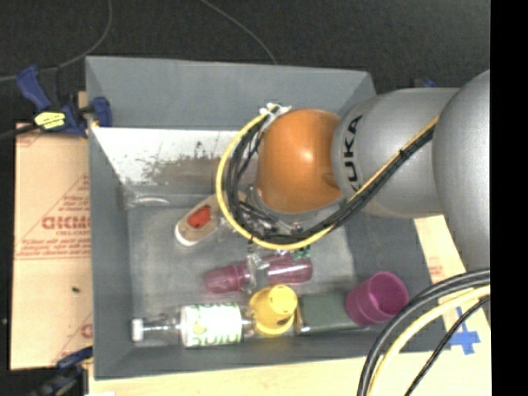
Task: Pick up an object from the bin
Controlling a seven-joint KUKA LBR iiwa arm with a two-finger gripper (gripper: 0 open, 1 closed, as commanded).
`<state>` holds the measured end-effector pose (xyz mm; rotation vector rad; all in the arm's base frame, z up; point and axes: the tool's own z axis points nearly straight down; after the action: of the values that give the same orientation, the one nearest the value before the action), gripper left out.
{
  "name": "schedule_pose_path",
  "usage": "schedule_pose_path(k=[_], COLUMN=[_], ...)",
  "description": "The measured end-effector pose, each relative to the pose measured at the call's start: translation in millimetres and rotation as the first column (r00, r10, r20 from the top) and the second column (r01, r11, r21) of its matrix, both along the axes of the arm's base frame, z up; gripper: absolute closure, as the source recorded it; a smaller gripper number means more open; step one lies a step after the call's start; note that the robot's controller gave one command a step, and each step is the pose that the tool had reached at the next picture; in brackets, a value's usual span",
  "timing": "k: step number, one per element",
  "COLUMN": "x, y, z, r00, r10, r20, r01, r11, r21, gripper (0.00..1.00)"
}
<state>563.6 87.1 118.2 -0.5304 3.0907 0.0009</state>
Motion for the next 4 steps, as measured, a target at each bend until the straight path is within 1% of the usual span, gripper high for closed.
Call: schedule_pose_path(k=[1,2,3,4], x=[27.3,14.4,14.4,21.5], y=[-23,-41,-41,-47], z=[-50,-48,-48,-48], r00=[0.959,0.989,0.99,0.986], r10=[0.284,0.145,0.143,0.166], r20=[0.001,0.002,0.001,0.007], r01=[-0.284,-0.145,-0.143,-0.166], r11=[0.959,0.989,0.99,0.986], r21=[0.0,0.001,0.001,0.0], gripper=[0.0,1.0,1.0,1.0])
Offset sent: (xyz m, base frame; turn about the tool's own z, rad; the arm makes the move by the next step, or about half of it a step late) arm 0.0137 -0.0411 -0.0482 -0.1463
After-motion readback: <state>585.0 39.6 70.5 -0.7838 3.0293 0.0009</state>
